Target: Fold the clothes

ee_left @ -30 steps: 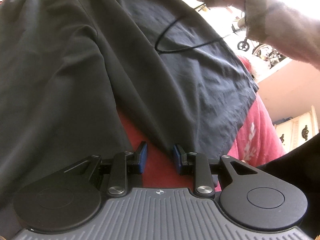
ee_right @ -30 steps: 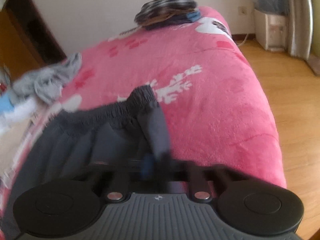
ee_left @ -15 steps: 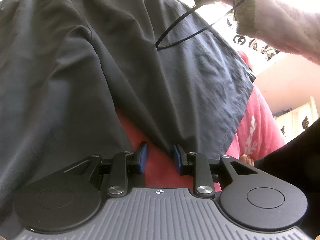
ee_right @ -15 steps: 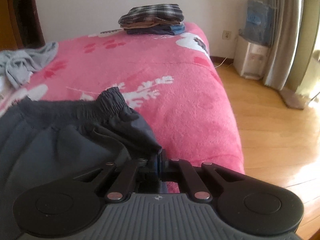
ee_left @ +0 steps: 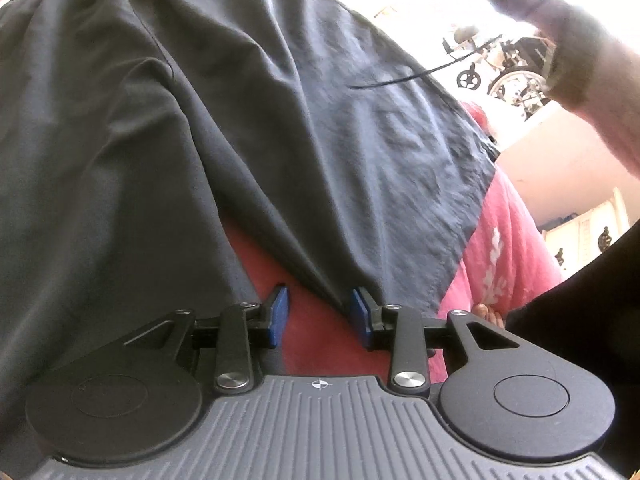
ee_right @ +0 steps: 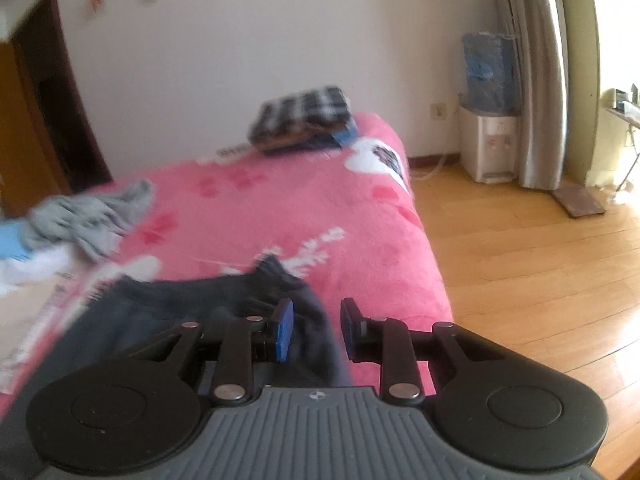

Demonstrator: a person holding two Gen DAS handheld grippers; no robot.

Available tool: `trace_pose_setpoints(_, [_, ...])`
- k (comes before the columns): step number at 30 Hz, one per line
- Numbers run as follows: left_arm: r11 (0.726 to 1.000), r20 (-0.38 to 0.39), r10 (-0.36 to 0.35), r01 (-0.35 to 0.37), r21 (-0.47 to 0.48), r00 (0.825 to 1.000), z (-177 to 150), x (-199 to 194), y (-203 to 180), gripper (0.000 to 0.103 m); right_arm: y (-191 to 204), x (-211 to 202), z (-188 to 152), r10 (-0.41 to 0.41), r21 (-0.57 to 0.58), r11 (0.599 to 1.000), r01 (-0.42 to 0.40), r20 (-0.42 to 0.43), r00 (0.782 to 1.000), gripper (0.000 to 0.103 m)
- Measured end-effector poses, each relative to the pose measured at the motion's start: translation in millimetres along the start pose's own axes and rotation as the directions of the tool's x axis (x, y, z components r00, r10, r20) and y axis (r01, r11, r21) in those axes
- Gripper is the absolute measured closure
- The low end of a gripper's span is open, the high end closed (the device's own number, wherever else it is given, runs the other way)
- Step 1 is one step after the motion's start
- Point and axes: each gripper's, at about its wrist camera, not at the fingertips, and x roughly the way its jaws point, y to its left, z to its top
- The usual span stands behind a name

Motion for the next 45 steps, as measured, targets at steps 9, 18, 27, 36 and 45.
trace_pose_setpoints(9, [1.0,-0.003,0.006,-0.006,0.024,1.0,-6,2,-8,0.069,50,-43,-53,0.334,0.032,0.942,-0.334,-0.192,0.923,0.07])
trace_pose_setpoints(18, [0.999,-0.004,0.042,-0.042,-0.014,0.999,-13,-4,-7,0.069,112,-15,-162,0.288,-0.136,0.88,-0.454,-0.607,0.74,0.071])
trace_pose_setpoints(27, [0.999,-0.02,0.052,-0.052,-0.016,0.998,-15,-3,-5,0.066,128,-56,-185,0.263,-0.165,0.782,-0.602,-0.788,0.557,0.071])
trace_pose_setpoints(36, [1.0,0.016,0.006,-0.006,-0.006,1.0,-24,-28,-4,0.056,144,-25,-124,0.446,-0.073,0.792,-0.607,-0.61,0.655,0.07])
trace_pose_setpoints(45, [0.985,0.142,-0.064,0.085,-0.148,0.988,-28,-64,25,0.042,154,40,-92,0.592,0.145,0.783,-0.605,-0.474,0.652,0.07])
